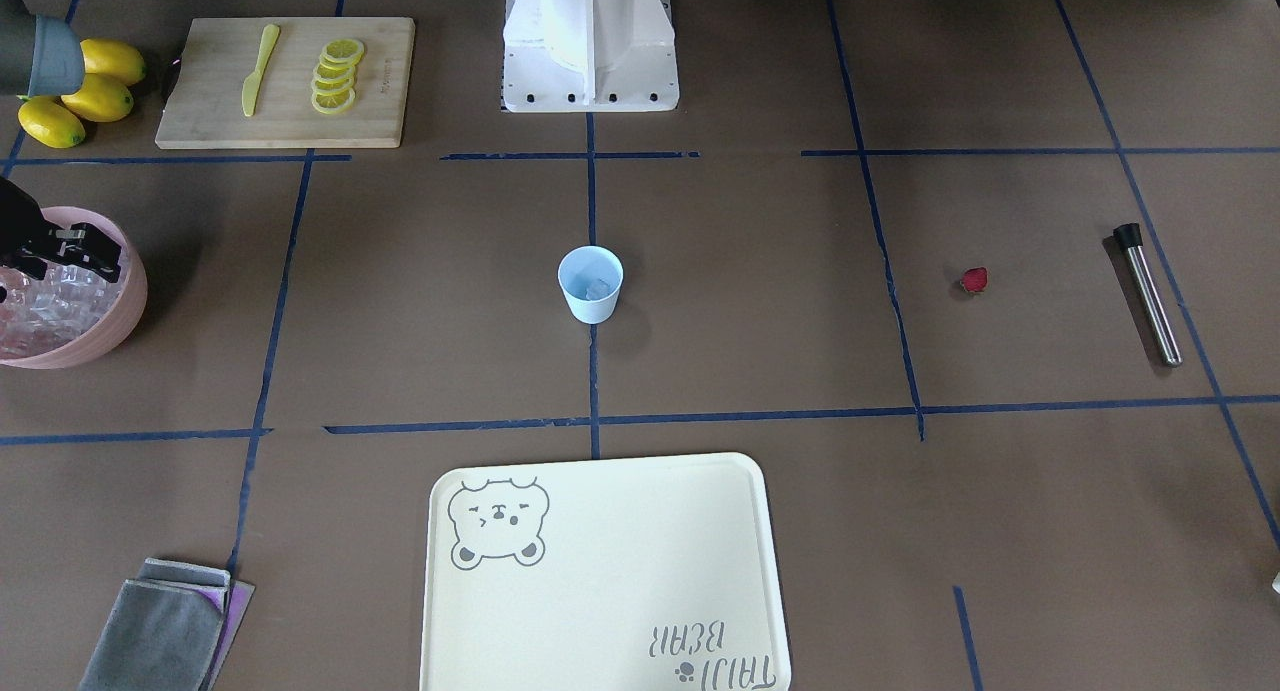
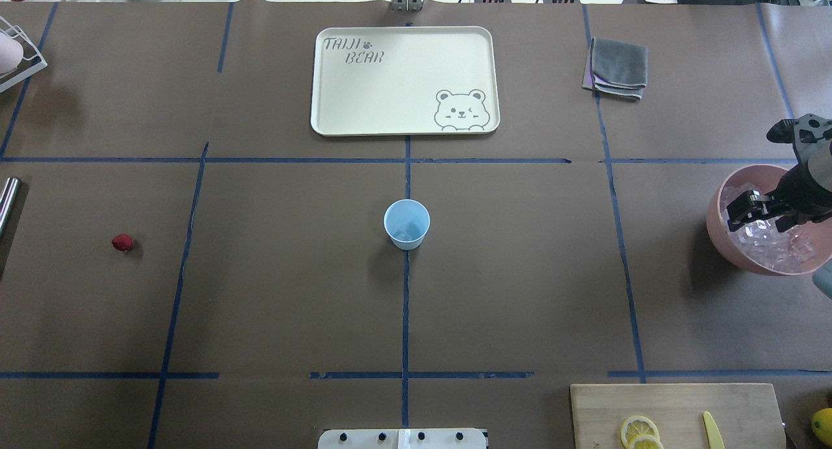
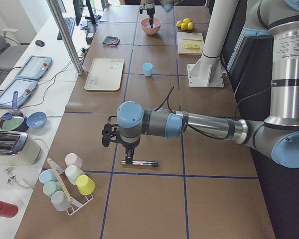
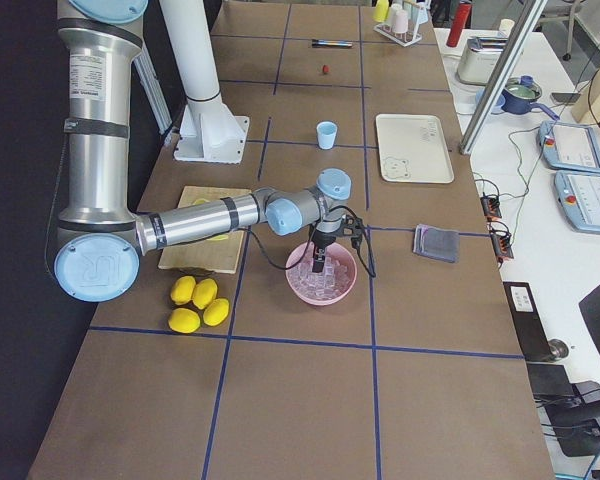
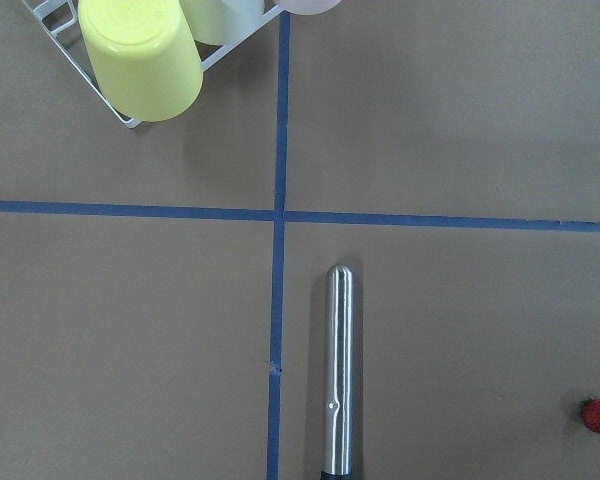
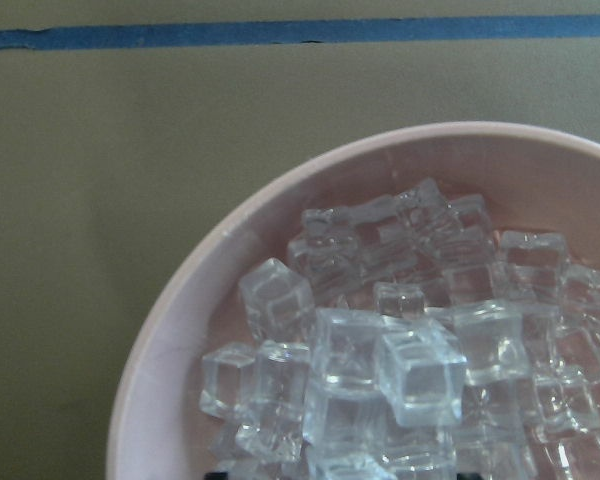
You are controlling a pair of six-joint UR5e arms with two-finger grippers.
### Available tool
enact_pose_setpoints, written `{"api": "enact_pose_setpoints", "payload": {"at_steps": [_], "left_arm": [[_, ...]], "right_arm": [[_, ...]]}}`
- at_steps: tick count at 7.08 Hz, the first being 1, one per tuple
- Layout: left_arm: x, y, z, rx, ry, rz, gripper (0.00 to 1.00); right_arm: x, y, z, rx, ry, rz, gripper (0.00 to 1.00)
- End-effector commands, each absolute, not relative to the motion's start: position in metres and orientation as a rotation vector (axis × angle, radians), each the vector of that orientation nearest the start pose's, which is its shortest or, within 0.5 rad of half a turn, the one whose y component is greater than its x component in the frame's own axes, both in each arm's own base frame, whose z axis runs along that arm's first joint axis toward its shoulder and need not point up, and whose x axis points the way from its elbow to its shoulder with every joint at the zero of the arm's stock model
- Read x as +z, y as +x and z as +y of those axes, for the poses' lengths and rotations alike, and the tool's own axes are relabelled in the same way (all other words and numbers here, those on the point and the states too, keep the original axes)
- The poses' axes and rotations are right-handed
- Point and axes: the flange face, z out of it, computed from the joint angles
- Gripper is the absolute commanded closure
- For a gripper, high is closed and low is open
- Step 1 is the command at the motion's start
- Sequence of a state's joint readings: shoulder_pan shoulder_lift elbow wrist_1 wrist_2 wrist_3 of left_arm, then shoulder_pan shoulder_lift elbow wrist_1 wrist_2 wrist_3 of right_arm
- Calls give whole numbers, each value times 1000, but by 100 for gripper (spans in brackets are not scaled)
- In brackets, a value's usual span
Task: Mash ice and strawberries in cup
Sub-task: 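Lower the right gripper into the bowl and grasp another ice cube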
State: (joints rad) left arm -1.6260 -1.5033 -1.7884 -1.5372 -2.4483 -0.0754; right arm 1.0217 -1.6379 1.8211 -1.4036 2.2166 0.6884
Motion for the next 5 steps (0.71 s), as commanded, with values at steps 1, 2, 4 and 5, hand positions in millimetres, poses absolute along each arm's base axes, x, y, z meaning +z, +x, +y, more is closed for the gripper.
{"api": "enact_pose_setpoints", "payload": {"at_steps": [1, 2, 4, 5], "left_arm": [[579, -82, -462, -70, 102, 878, 0], [579, -82, -462, -71, 101, 878, 0], [579, -82, -462, -71, 101, 879, 0], [577, -82, -462, -71, 102, 879, 0]], "right_arm": [[556, -187, -447, 18, -95, -716, 43], [555, -187, -447, 21, -94, -717, 64], [553, -186, -448, 15, -86, -720, 99], [548, -181, -450, 24, -75, -724, 100]]}}
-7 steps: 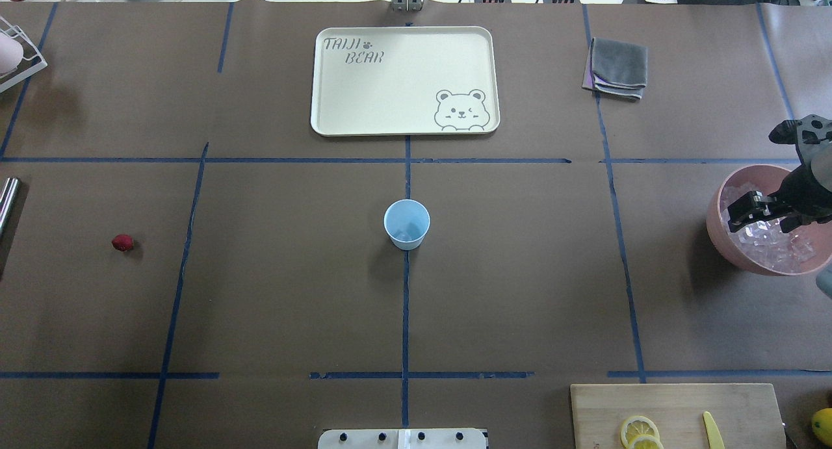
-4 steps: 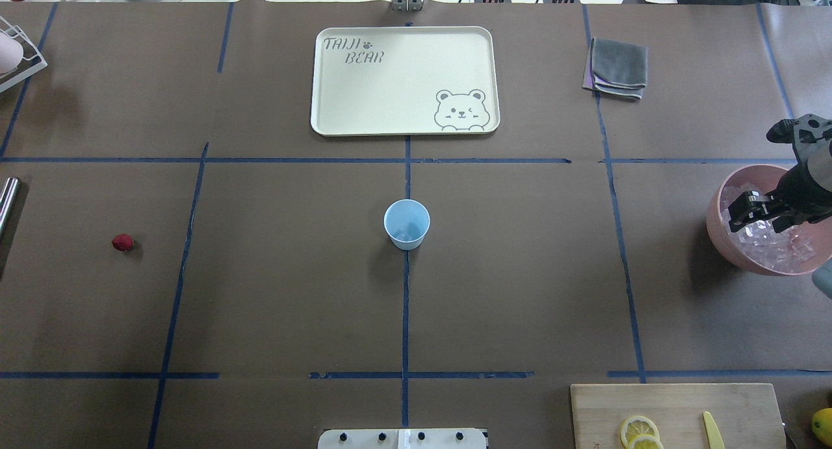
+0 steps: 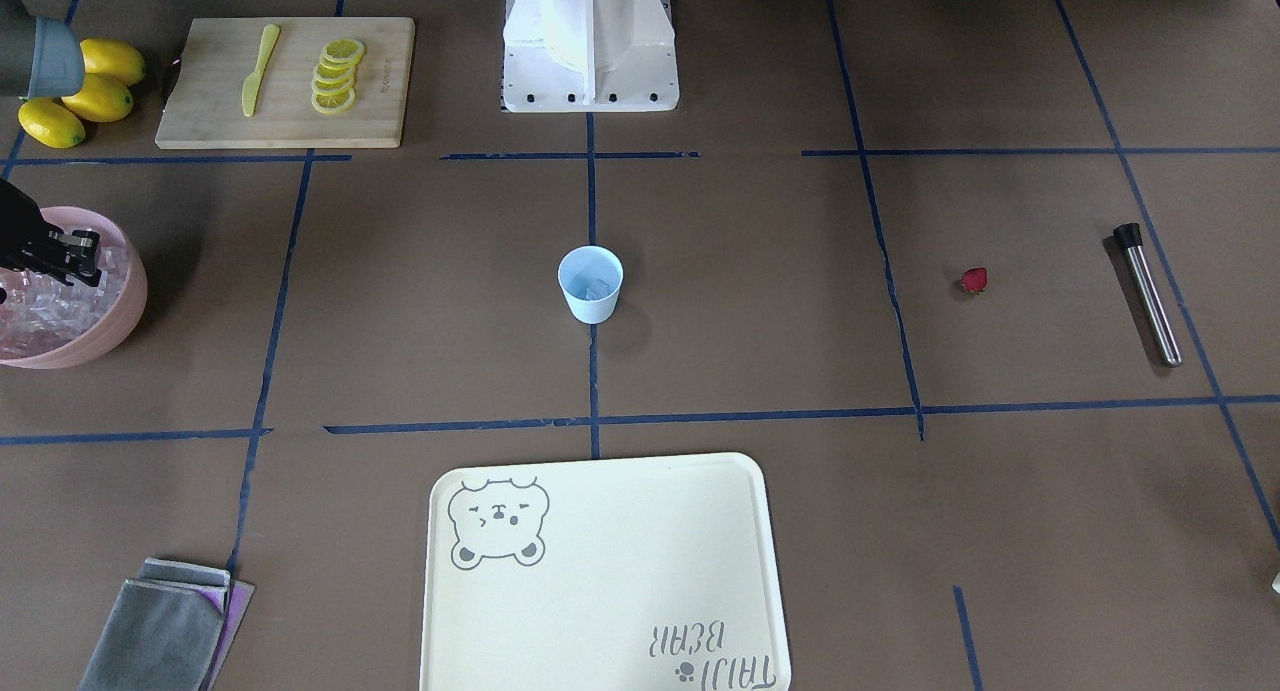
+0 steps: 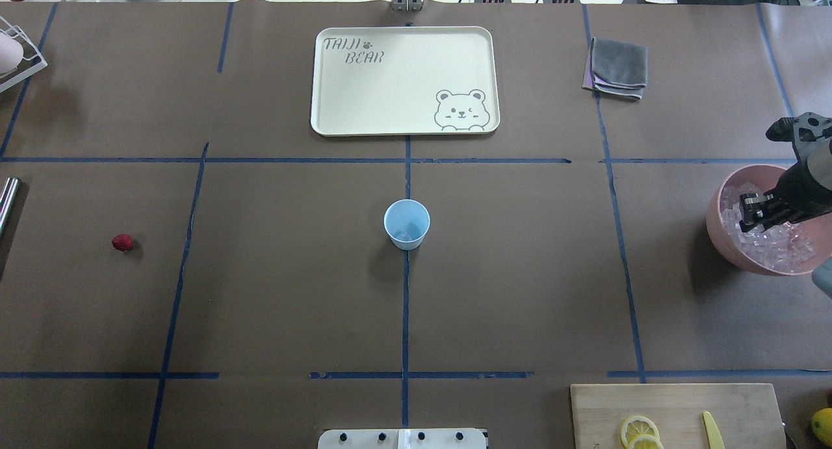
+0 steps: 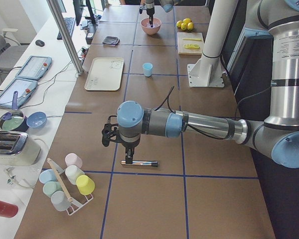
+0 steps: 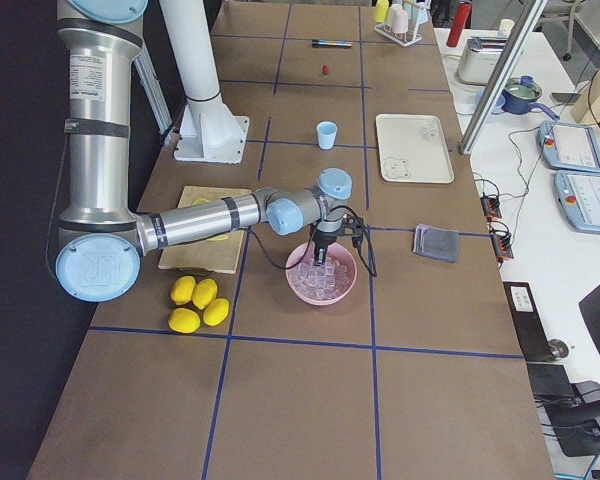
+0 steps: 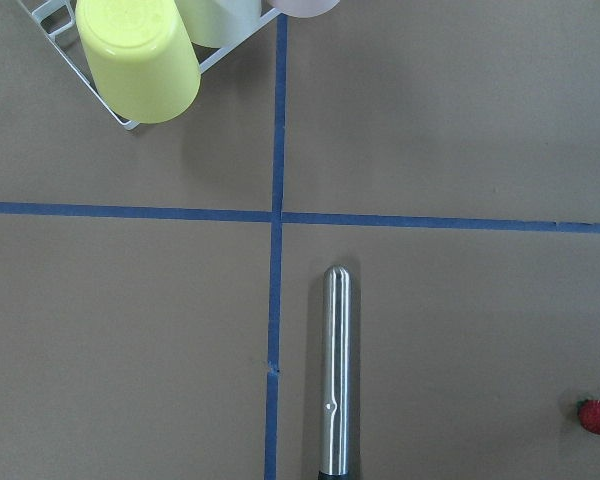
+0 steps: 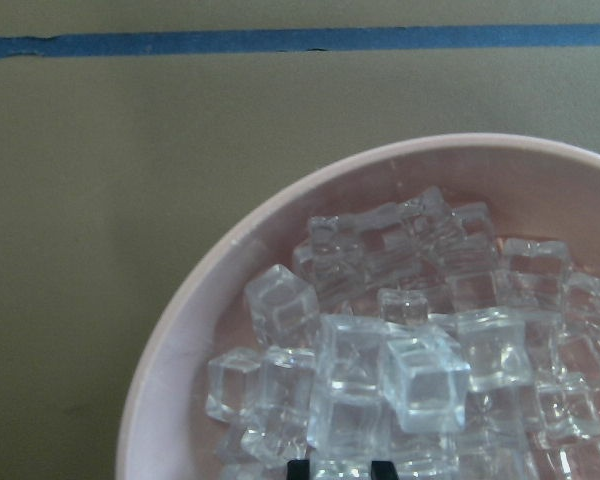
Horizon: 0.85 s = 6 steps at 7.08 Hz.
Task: Mash ice and strawberries in cup
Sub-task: 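Lower the right gripper into the bowl and grasp another ice cube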
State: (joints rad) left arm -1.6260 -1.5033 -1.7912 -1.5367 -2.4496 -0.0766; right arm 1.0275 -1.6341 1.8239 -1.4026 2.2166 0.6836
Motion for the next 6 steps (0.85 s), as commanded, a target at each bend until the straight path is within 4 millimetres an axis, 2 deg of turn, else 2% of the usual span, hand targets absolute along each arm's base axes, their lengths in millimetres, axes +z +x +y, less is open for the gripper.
{"api": "enact_pose_setpoints", "payload": {"at_steps": [1, 2, 3, 4, 5, 6], "left_arm": [[576, -82, -461, -70, 104, 879, 0], [575, -82, -460, -68, 107, 881, 0], [575, -82, -458, -70, 104, 881, 0], [576, -82, -457, -70, 104, 881, 0], [579, -82, -455, -72, 100, 881, 0], [579, -82, -454, -73, 98, 881, 0]], "right_arm": [[530, -160, -454, 56, -44, -743, 100], [497, -136, -452, 83, -5, -767, 100], [447, -131, -450, 95, 0, -759, 100], [396, -137, -468, 101, 17, -755, 100], [354, -182, -478, 38, 30, -729, 100], [301, -243, -478, -29, 33, -712, 100]]}}
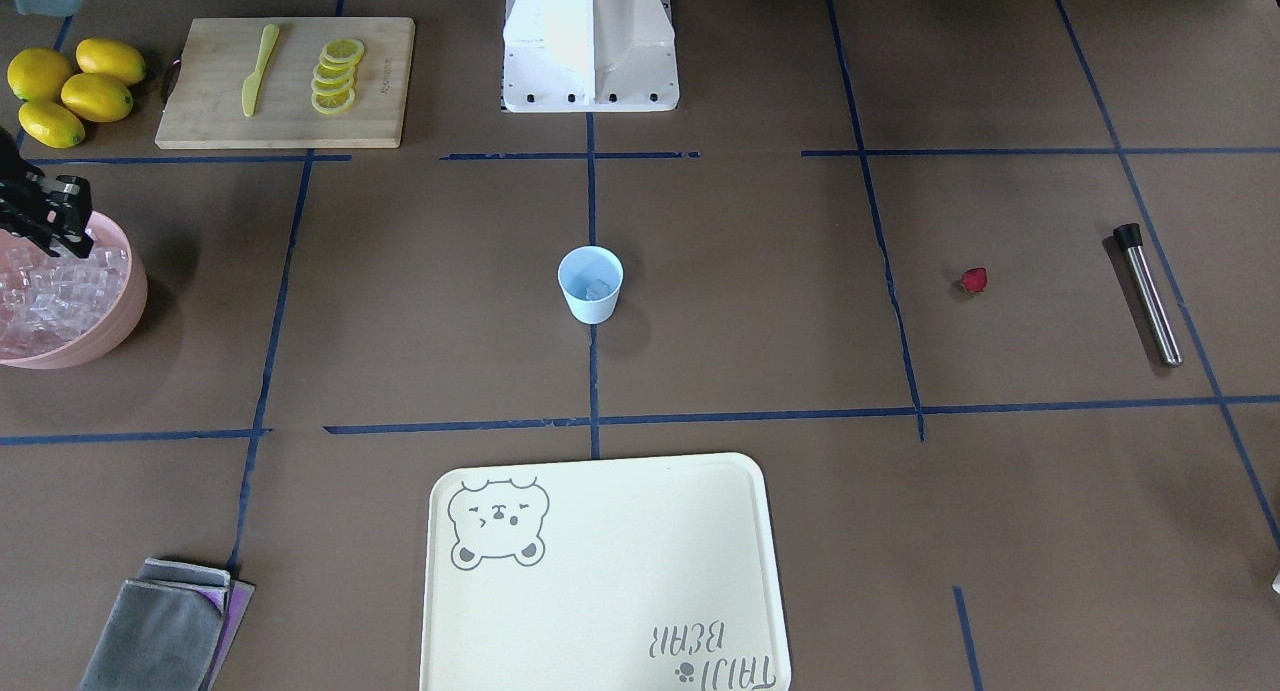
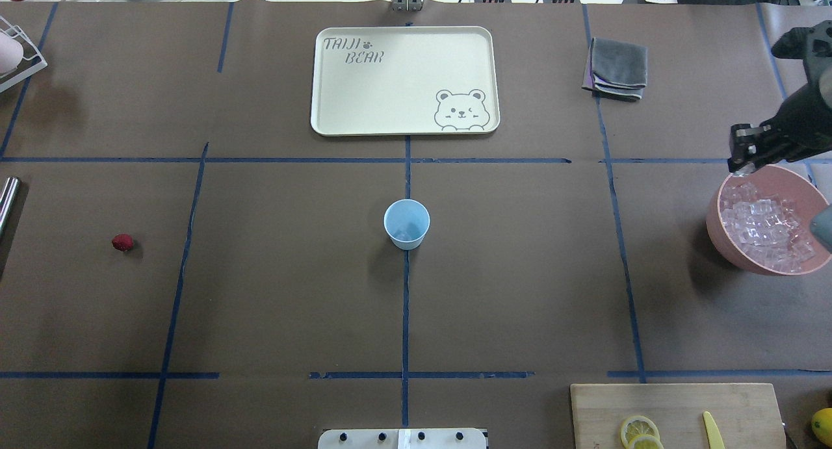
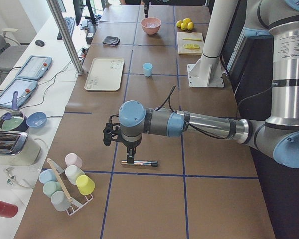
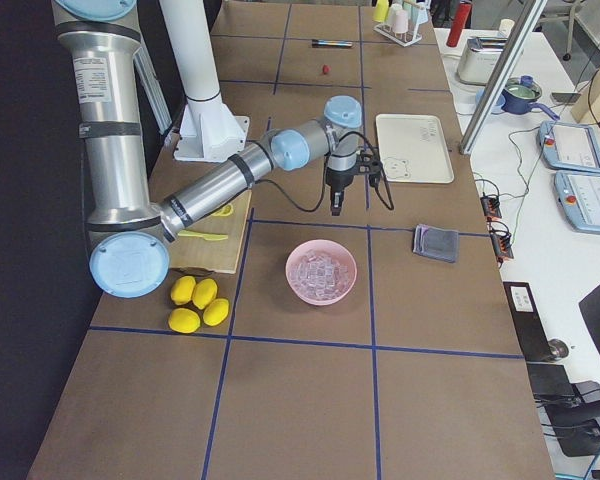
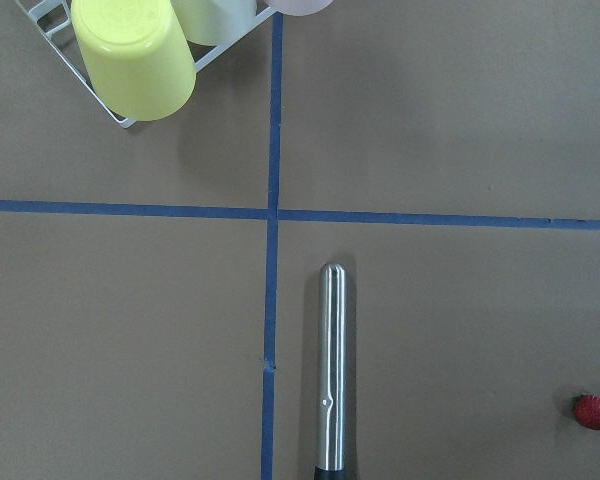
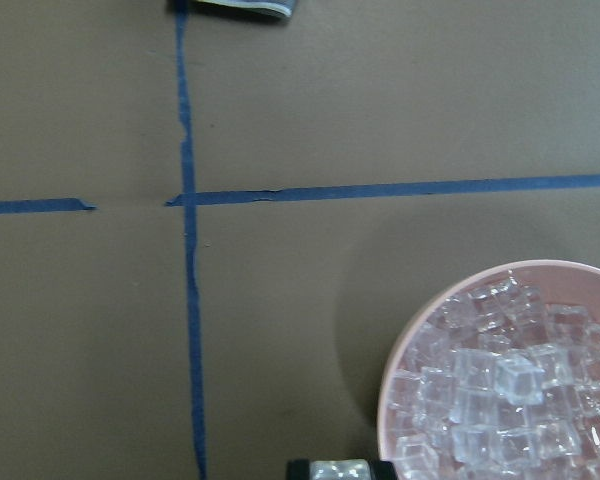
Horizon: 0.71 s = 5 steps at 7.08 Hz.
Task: Mash ice and strawberries in cup
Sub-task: 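Carry the ice cube with the right gripper over the cup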
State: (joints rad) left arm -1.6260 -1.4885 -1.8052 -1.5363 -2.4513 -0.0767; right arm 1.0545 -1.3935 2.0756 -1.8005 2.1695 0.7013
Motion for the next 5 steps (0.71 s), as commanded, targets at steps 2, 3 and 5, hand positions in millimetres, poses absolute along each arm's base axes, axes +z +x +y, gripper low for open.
{"api": "enact_pose_setpoints", "payload": {"at_steps": [2, 3, 5], "left_arm": [[580, -82, -454, -73, 97, 879, 0], [580, -82, -454, -73, 97, 879, 0], [580, -82, -454, -73, 97, 881, 0]], "right_arm": [[209, -372, -483, -15, 2, -736, 100], [175, -426, -491, -11, 6, -717, 100], [130, -520, -503, 19, 9, -767, 100]]}}
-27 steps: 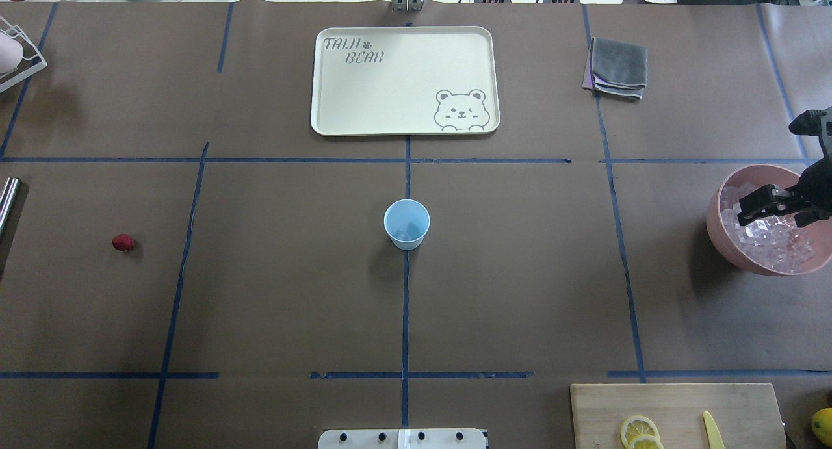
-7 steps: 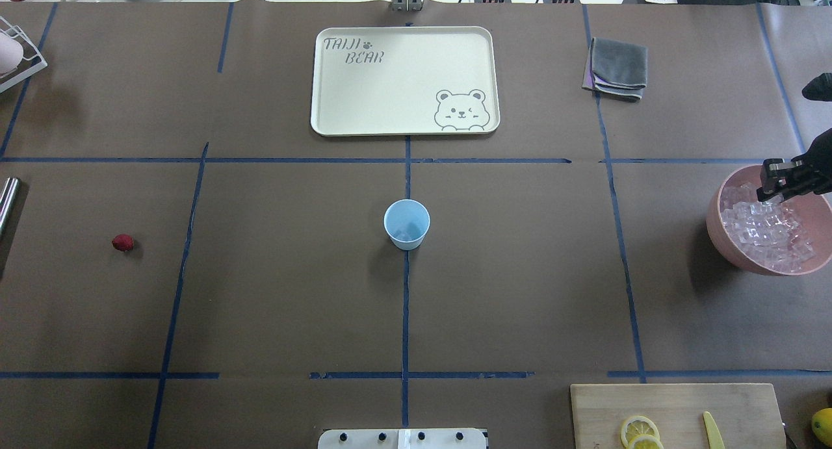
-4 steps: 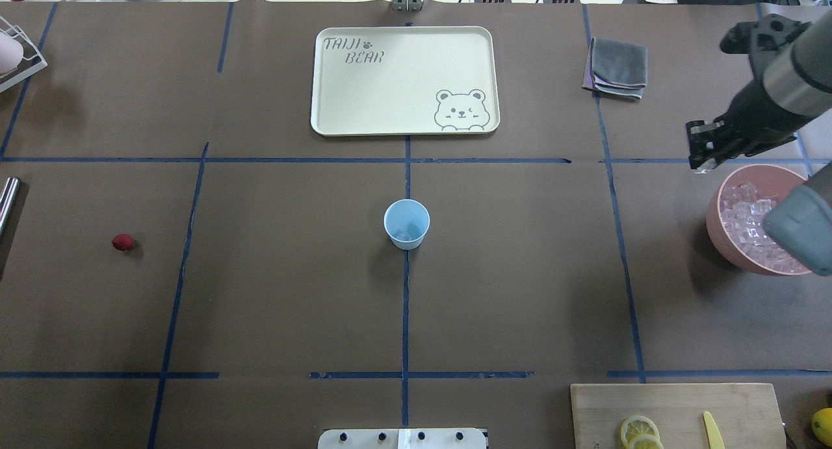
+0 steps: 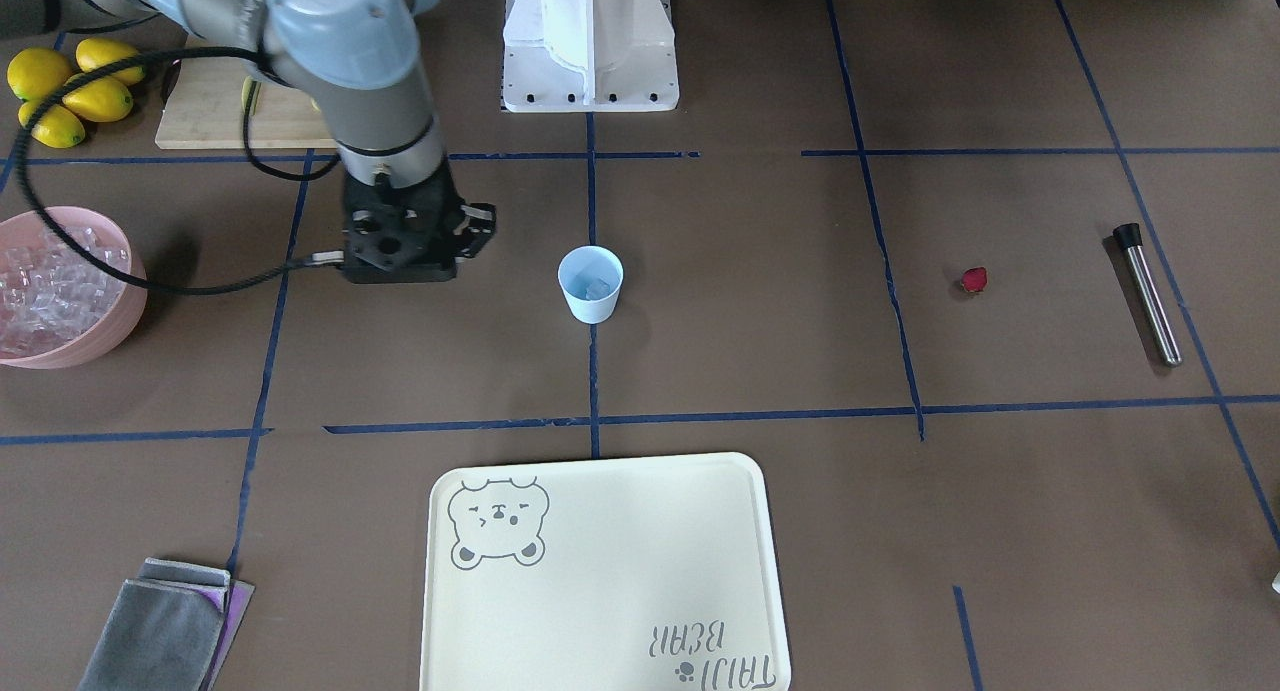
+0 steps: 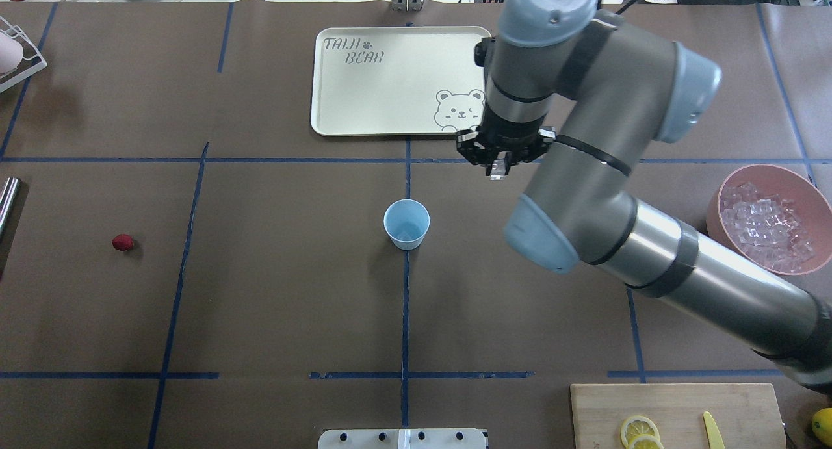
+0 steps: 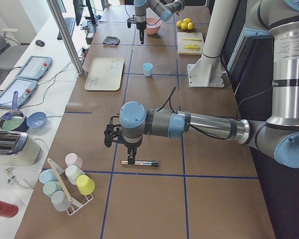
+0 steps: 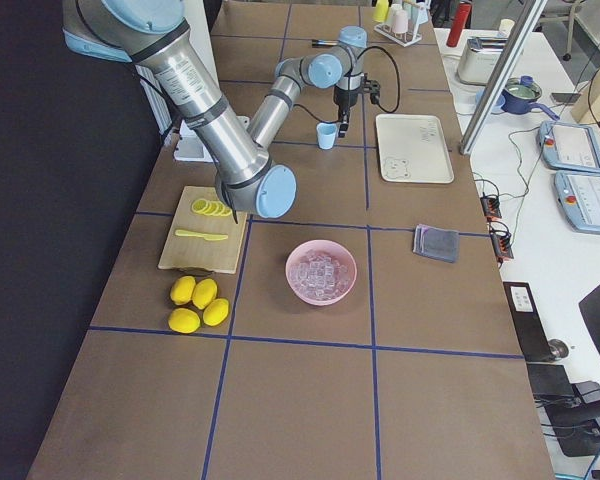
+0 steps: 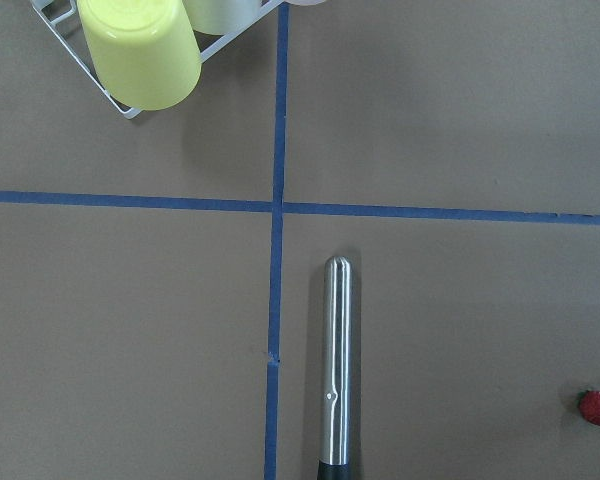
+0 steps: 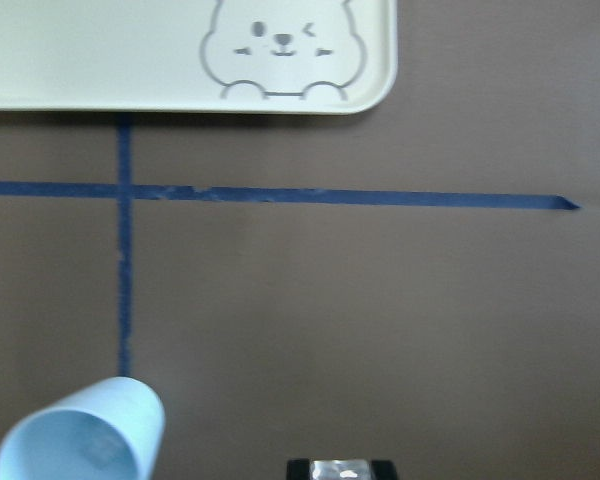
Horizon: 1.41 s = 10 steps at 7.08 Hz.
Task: Mash ice and strawberries in cup
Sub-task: 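Carry the ice cube with the right gripper over the cup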
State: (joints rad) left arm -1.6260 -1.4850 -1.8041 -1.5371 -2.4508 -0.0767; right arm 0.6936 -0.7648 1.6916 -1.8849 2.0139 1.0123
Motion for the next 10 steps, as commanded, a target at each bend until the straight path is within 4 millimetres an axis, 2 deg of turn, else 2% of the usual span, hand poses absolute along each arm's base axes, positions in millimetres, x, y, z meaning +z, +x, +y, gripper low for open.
{"api": "enact_pose_setpoints", "payload": {"at_steps": [1, 2, 4, 5, 8, 10], "left_arm": [[580, -82, -455, -73, 98, 879, 0], [580, -82, -455, -73, 97, 879, 0], [580, -82, -455, -73, 97, 879, 0], [581, -82, -454, -74, 95, 879, 0], [580, -82, -454, -73, 97, 881, 0], [580, -82, -454, -73, 97, 881, 0]], "right_arm": [[110, -552, -494, 5, 29, -762, 100], [114, -579, -476, -15, 38, -732, 100], [130, -598, -461, -28, 24, -695, 100], [136, -599, -459, -25, 3, -673, 100], [128, -598, -458, -7, -11, -685, 97], [128, -598, -457, -7, -9, -688, 73]]}}
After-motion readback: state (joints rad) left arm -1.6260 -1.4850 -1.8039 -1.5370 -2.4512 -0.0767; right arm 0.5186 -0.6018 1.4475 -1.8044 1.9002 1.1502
